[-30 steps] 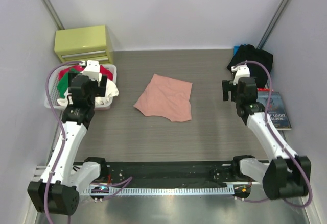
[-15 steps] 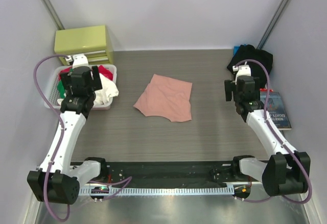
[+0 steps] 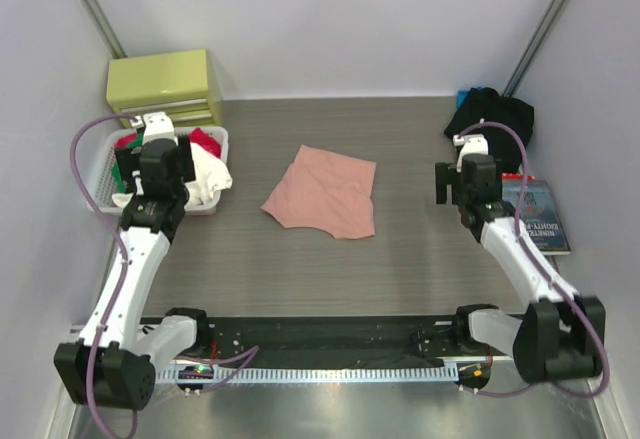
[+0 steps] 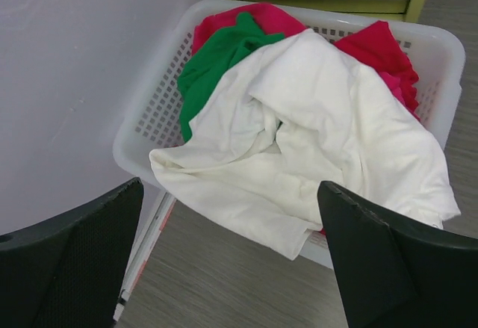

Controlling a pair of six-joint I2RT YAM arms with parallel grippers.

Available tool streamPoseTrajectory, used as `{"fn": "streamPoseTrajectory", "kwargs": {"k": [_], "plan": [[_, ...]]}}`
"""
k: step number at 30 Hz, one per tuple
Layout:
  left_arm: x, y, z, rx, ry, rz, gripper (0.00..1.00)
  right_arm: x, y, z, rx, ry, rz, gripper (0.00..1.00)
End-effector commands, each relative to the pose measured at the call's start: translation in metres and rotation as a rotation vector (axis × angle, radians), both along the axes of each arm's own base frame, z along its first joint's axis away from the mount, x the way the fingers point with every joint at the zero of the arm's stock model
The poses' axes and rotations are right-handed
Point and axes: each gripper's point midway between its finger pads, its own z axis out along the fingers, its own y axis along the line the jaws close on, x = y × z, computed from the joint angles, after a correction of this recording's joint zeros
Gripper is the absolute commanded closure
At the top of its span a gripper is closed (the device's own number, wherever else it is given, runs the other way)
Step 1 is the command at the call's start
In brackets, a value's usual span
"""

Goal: Fold and stack the t-shirts
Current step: Put the neatly folded tshirt into the corner of the board with both arms

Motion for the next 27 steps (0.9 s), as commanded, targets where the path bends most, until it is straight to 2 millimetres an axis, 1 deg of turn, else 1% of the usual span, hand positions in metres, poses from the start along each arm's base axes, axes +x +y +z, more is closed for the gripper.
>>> {"fn": "streamPoseTrajectory", "kwargs": {"k": [1, 2, 3, 4, 5, 6, 7, 8, 9, 10, 11, 12, 13, 14, 15, 16, 17, 18, 19, 20, 21, 22, 23, 24, 25, 26, 27], "plan": [[-0.001, -0.02, 0.023, 0.063, -0.072, -0.209, 0.0, 0.001, 0.027, 0.062, 0.067, -0.24, 0.159, 0.0], [-0.004, -0.022, 0.024, 0.049, -0.083, -0.216, 0.0, 0.0, 0.025, 0.063, 0.062, -0.231, 0.154, 0.0], [-0.003, -0.029, 0.019, 0.027, -0.085, -0.254, 0.0, 0.001, 0.022, 0.066, 0.053, -0.233, 0.138, 0.0], [-0.002, -0.034, 0.018, 0.018, -0.087, -0.288, 0.0, 0.002, 0.017, 0.063, 0.03, -0.222, 0.119, 0.0], [-0.003, -0.044, 0.011, -0.004, -0.057, -0.346, 0.0, 0.003, 0.017, 0.06, 0.016, -0.211, 0.128, 0.0], [-0.001, -0.062, 0.005, -0.052, -0.048, -0.439, 0.0, 0.003, 0.018, 0.059, 0.01, -0.199, 0.145, 0.0], [-0.001, -0.075, 0.002, -0.127, -0.055, -0.48, 0.0, 0.003, 0.023, 0.058, 0.022, -0.193, 0.17, 0.0], [-0.003, -0.088, -0.007, -0.177, -0.027, -0.54, 0.0, 0.002, 0.037, 0.056, 0.062, -0.184, 0.242, 0.01], [-0.002, -0.1, -0.011, -0.225, -0.023, -0.589, 0.0, -0.003, 0.048, 0.054, 0.094, -0.161, 0.302, 0.19], [-0.002, -0.135, -0.023, -0.37, 0.018, -0.724, 0.0, -0.005, 0.06, 0.055, 0.13, -0.162, 0.359, 0.21], [-0.003, -0.148, -0.03, -0.424, 0.056, -0.774, 0.0, -0.008, 0.073, 0.055, 0.181, -0.159, 0.412, 0.2], [-0.001, -0.162, -0.024, -0.466, 0.076, -0.839, 0.0, -0.007, 0.081, 0.055, 0.229, -0.128, 0.425, 0.13], [0.009, -0.174, -0.049, -0.54, 0.187, -0.862, 0.0, -0.006, 0.089, 0.05, 0.273, -0.089, 0.45, 0.08], [0.004, -0.179, -0.063, -0.558, 0.298, -0.886, 0.0, -0.007, 0.101, 0.044, 0.318, -0.038, 0.502, 0.08], [0.013, -0.194, -0.05, -0.545, 0.333, -0.952, 0.0, -0.004, 0.118, 0.029, 0.398, 0.075, 0.564, 0.19], [0.011, -0.201, -0.08, -0.59, 0.497, -0.94, 0.0, -0.002, 0.127, 0.023, 0.446, 0.118, 0.586, 0.2], [0.012, -0.216, -0.081, -0.634, 0.54, -0.989, 0.0, 0.002, 0.134, 0.017, 0.485, 0.151, 0.593, 0.22], [0.017, -0.23, -0.067, -0.666, 0.53, -1.056, 0.0, 0.01, 0.138, 0.01, 0.499, 0.183, 0.597, 0.23], [0.017, -0.241, -0.063, -0.732, 0.53, -1.096, 0.0, 0.012, 0.144, 0.008, 0.5, 0.194, 0.613, 0.23], [0.013, -0.255, -0.063, -0.815, 0.554, -1.153, 0.0, 0.013, 0.145, 0.007, 0.503, 0.198, 0.615, 0.23], [0.015, -0.257, -0.058, -0.819, 0.549, -1.169, 0.0, 0.014, 0.146, 0.009, 0.506, 0.176, 0.621, 0.21], [0.014, -0.255, -0.06, -0.814, 0.563, -1.157, 0.0, 0.012, 0.145, 0.009, 0.502, 0.164, 0.62, 0.19], [0.015, -0.251, -0.056, -0.791, 0.542, -1.151, 0.0, 0.01, 0.143, 0.008, 0.484, 0.158, 0.62, 0.16], [0.015, -0.242, -0.063, -0.759, 0.535, -1.12, 0.0, 0.006, 0.138, 0.004, 0.453, 0.157, 0.617, 0.12], [0.02, -0.24, -0.061, -0.725, 0.499, -1.117, 0.0, 0.006, 0.13, 0.01, 0.409, 0.128, 0.592, 0.1], [0.02, -0.235, -0.053, -0.684, 0.456, -1.108, 0.0, 0.004, 0.127, 0.011, 0.391, 0.114, 0.592, 0.08], [0.026, -0.225, -0.058, -0.626, 0.437, -1.05, 0.0, 0.0, 0.126, 0.008, 0.376, 0.116, 0.603, 0.05]]}}
